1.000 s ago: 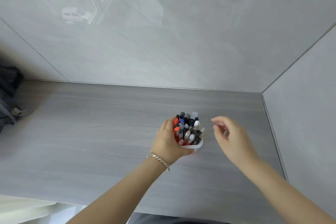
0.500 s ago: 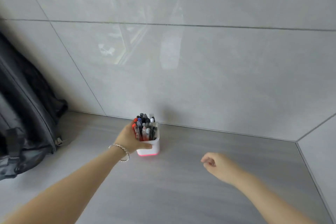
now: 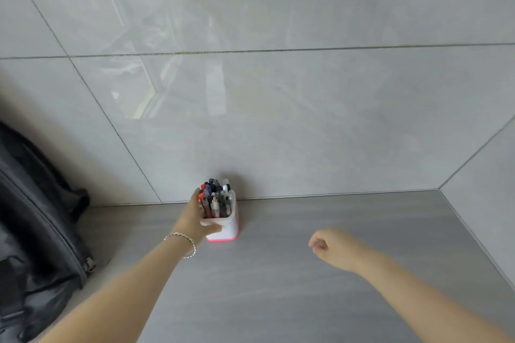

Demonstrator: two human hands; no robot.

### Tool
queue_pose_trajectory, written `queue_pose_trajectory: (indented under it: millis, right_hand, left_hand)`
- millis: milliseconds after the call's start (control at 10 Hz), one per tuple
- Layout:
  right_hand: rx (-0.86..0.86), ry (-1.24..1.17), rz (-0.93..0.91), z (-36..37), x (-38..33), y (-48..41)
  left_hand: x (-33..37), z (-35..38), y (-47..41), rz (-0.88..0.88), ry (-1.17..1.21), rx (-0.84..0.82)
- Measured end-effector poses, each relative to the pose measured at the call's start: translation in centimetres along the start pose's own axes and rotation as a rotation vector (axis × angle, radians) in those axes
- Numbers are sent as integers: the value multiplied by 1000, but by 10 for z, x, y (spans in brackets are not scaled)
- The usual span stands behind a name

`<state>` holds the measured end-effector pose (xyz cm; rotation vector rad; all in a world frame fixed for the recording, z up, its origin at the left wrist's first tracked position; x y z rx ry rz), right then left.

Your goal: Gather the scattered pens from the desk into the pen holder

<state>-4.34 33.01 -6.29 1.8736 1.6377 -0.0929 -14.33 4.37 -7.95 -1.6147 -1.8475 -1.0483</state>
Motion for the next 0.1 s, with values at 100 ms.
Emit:
queue_pose_trajectory:
  millis: [100]
  right_hand:
    - [-20,12,17,-1,-6,3]
  left_hand:
    - [-25,16,19,-175,-326,77]
Point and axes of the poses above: each hand's wrist, its own y-axis away from the middle knuckle, its own z-axis out of the palm, x = y × z, the point moved 3 cm from there along -y, towards the middle knuckle, and after that the axes turned 7 degrees about x, right-handed, at the moved point
